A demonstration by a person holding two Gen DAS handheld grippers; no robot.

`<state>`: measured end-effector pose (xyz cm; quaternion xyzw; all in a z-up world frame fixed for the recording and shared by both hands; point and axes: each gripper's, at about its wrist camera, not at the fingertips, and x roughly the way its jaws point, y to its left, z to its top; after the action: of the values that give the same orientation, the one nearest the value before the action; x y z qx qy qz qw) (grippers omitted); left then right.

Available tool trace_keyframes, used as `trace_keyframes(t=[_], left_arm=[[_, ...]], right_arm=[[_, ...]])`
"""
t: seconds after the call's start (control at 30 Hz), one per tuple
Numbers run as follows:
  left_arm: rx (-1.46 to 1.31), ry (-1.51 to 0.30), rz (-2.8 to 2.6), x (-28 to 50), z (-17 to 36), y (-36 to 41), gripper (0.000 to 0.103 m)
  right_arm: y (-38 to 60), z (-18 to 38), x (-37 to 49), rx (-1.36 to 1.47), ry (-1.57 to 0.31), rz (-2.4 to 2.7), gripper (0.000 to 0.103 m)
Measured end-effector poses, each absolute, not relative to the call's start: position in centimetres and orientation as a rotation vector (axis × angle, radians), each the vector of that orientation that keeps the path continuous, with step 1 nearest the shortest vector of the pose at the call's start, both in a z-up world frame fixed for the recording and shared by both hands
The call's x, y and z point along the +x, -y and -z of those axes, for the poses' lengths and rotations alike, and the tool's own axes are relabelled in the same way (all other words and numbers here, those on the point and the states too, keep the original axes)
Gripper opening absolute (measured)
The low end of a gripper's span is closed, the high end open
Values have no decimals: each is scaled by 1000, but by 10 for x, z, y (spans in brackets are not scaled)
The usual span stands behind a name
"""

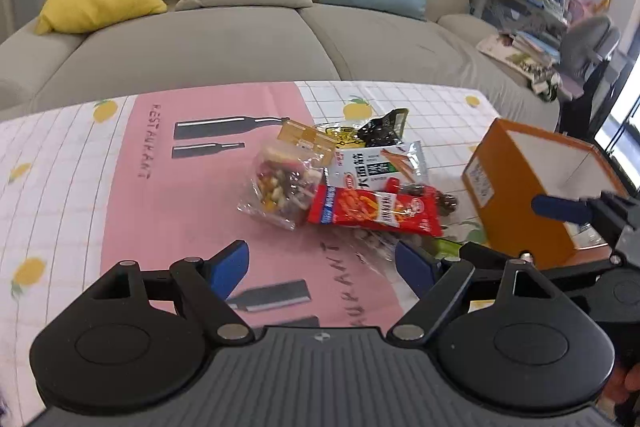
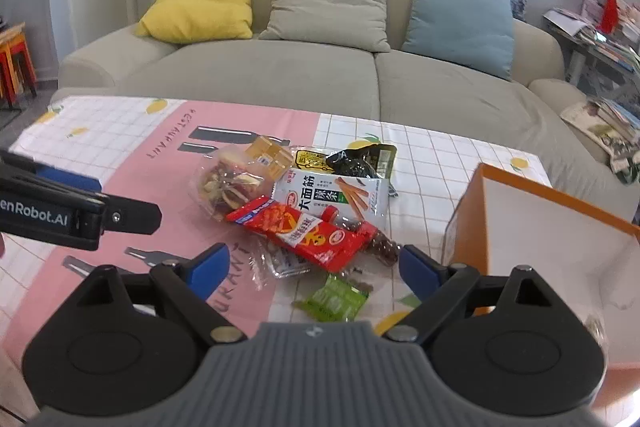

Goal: Organize snacks
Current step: 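Withdraw both tools from the box back toward the snack pile, then grasp the mixed-nut bag with the left tool while the right tool grasps a red spicy-strip packet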

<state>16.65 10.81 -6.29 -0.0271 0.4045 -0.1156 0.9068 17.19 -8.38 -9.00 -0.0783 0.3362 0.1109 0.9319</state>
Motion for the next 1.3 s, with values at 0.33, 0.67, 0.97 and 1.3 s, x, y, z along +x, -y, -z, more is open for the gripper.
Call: trace_keyframes(t=[0.33, 0.67, 0.97, 1.3], left_arm=[[6, -849, 269, 225, 86, -109, 97], [28, -875, 330, 280, 119, -109, 97], [37, -887, 341, 301, 137, -108, 84], [47, -912, 260, 286, 136, -104, 68]], right_arm=[[80, 115, 233, -190, -722, -208, 89], [83, 140, 281, -154, -794, -209, 89], [78, 155, 287, -178, -823, -235, 89], [68, 166, 279, -244, -804, -293, 90]])
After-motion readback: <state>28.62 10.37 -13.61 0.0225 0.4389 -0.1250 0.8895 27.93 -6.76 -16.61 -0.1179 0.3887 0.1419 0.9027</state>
